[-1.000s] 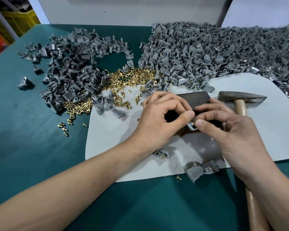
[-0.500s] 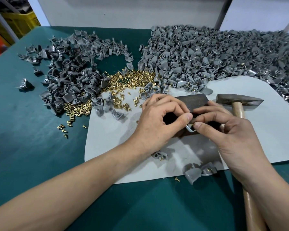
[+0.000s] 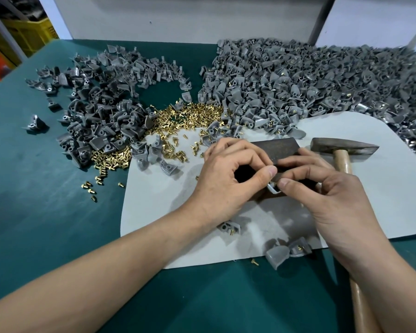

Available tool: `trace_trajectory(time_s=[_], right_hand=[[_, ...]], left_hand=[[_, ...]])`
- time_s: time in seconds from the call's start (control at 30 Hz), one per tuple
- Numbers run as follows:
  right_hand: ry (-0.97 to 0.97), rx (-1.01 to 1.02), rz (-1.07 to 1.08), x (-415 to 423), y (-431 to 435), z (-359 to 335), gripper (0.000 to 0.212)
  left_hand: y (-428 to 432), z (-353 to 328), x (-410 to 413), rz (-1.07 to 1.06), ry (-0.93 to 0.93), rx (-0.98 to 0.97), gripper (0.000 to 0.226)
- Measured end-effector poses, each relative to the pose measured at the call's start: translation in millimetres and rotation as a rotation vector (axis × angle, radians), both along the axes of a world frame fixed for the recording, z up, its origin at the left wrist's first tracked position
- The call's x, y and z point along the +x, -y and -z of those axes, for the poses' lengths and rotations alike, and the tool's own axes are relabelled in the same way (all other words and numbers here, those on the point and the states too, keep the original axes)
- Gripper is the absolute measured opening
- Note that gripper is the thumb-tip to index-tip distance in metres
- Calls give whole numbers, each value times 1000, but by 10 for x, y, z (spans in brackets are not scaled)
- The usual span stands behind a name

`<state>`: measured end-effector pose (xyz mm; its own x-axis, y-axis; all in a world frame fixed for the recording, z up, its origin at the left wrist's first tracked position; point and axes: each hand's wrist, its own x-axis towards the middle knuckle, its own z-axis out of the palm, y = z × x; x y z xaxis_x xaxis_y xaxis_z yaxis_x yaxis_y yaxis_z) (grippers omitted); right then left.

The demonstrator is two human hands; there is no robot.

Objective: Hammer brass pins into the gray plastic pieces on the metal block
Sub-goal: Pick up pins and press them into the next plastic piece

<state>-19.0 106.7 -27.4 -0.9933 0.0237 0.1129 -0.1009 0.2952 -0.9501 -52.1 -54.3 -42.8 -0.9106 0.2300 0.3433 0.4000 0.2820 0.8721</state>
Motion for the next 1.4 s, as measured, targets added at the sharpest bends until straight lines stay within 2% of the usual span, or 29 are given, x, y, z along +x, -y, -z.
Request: trace_trajectory(time_s=[0.2,0.3,0.67,0.87,1.2,1.4], right_hand=[[8,-6,-8,-1,-2,-13,15],[22,-11,-9,9,8,-13,6],[41,-35,-3,10,-2,-3,9],[28,11,8,4,6,-16,14],[25,51,-13,3,3,-21,7],[17,42,-25,5,13,-35,17]], left_hand=[[-8,-10,-3,0,-7,-1,18],[-8,-7,-1,-2,-11,4,18],[-9,0,-1,0,-9,-6,16],[-12,1,1,-2,-14,-13,15],[-16,18,3,0,-19,-10,16],[-15,14,5,4,-24,-18,17]])
